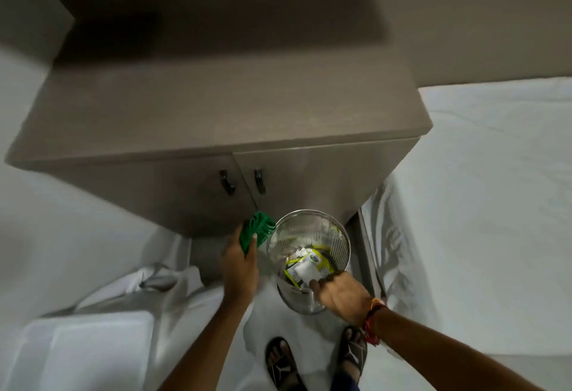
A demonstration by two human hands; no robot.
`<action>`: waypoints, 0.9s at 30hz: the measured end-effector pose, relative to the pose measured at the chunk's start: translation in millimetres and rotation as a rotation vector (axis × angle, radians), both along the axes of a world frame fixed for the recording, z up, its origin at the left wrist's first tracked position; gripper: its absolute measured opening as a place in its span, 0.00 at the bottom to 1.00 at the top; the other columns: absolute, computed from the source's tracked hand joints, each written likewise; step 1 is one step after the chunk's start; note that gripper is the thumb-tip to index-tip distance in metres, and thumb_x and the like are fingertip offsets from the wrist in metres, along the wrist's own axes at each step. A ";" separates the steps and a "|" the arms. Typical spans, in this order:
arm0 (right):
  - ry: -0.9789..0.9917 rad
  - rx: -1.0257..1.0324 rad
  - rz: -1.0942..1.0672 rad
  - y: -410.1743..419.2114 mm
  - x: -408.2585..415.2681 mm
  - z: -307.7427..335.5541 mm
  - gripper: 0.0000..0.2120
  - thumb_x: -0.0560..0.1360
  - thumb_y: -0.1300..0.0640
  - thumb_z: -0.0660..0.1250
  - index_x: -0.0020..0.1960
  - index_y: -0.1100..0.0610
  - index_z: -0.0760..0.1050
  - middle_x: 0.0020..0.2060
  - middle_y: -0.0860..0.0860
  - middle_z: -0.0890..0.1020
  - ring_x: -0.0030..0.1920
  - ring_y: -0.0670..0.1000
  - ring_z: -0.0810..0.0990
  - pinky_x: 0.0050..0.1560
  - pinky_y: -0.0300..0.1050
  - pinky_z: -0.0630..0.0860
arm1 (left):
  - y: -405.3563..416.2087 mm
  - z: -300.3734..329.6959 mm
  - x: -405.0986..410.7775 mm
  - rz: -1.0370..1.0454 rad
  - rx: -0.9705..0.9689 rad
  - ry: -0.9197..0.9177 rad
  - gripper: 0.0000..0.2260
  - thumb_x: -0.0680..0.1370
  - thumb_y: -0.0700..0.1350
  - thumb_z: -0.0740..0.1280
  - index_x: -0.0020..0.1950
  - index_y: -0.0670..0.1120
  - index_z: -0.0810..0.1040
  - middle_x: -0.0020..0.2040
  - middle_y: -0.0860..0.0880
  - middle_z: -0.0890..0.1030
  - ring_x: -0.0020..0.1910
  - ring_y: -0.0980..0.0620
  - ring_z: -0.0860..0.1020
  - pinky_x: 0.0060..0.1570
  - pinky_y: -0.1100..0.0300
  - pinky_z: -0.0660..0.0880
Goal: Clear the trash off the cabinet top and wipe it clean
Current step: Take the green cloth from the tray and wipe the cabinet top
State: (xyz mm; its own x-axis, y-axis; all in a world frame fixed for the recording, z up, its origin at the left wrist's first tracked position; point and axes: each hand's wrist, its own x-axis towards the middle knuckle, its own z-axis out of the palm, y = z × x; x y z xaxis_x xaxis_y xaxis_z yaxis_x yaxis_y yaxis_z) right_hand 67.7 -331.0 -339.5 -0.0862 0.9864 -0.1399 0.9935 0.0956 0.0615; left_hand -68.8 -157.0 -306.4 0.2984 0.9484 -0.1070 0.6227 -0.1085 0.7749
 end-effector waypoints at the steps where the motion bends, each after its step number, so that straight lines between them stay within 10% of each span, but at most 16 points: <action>1: 0.010 0.013 -0.018 0.2 0.3 -20.9 0.24 0.60 0.51 0.80 0.53 0.59 0.82 0.31 0.49 0.84 0.29 0.49 0.83 0.28 0.38 0.75 | -1.9 -21.8 -1.7 -0.041 -0.036 0.013 0.16 0.82 0.42 0.67 0.68 0.39 0.78 0.58 0.38 0.85 0.56 0.39 0.83 0.50 0.60 0.77; 6: -0.036 -0.114 -0.036 3.6 0.1 -153.2 0.26 0.59 0.54 0.81 0.54 0.62 0.81 0.22 0.49 0.76 0.18 0.48 0.73 0.19 0.36 0.67 | -10.4 -153.5 -15.4 -0.119 -0.082 0.136 0.21 0.80 0.37 0.66 0.73 0.42 0.74 0.68 0.41 0.80 0.65 0.42 0.80 0.68 0.48 0.76; 11: -0.032 -0.022 0.011 14.5 16.1 -275.9 0.15 0.80 0.65 0.55 0.51 0.64 0.82 0.20 0.51 0.75 0.18 0.50 0.73 0.18 0.39 0.67 | -20.1 -280.4 -36.8 -0.274 -0.068 0.345 0.23 0.80 0.38 0.64 0.76 0.47 0.71 0.71 0.44 0.77 0.67 0.42 0.77 0.68 0.46 0.76; 13: -0.077 -0.044 0.038 10.8 17.1 -309.2 0.12 0.74 0.60 0.65 0.49 0.60 0.86 0.21 0.51 0.77 0.19 0.49 0.75 0.21 0.40 0.71 | -22.4 -312.9 -47.4 -0.265 -0.093 0.348 0.22 0.80 0.37 0.63 0.75 0.45 0.71 0.69 0.42 0.79 0.66 0.42 0.78 0.68 0.47 0.76; 17: -0.046 -0.132 -0.002 5.0 18.2 -348.5 0.17 0.72 0.60 0.60 0.49 0.59 0.86 0.22 0.51 0.79 0.22 0.50 0.79 0.25 0.43 0.76 | -24.2 -343.7 -64.9 -0.256 -0.105 0.323 0.21 0.80 0.35 0.61 0.73 0.42 0.73 0.66 0.41 0.80 0.65 0.42 0.79 0.67 0.45 0.77; 22: 0.063 -0.479 -0.021 -8.3 23.6 -388.9 0.24 0.85 0.58 0.40 0.79 0.60 0.54 0.64 0.61 0.77 0.60 0.63 0.79 0.57 0.57 0.77 | -20.2 -355.3 -70.8 -0.262 -0.097 0.300 0.19 0.81 0.37 0.63 0.73 0.43 0.74 0.65 0.41 0.81 0.63 0.43 0.80 0.67 0.47 0.77; 27: 0.358 -0.154 -0.549 16.8 1.1 -355.2 0.23 0.84 0.46 0.52 0.68 0.61 0.71 0.51 0.60 0.83 0.48 0.62 0.82 0.46 0.53 0.78 | -19.6 -324.3 -59.5 -0.305 -0.069 0.295 0.19 0.82 0.41 0.63 0.74 0.43 0.72 0.67 0.42 0.80 0.66 0.44 0.78 0.67 0.48 0.77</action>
State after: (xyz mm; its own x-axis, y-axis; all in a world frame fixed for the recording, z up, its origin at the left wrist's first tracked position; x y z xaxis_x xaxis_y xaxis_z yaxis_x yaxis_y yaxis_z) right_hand 68.8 -314.2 -694.7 0.3546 0.8716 -0.3384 0.8571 -0.4477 -0.2550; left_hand -128.4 -176.6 -630.7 0.5108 0.8092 -0.2903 0.7665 -0.2757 0.5800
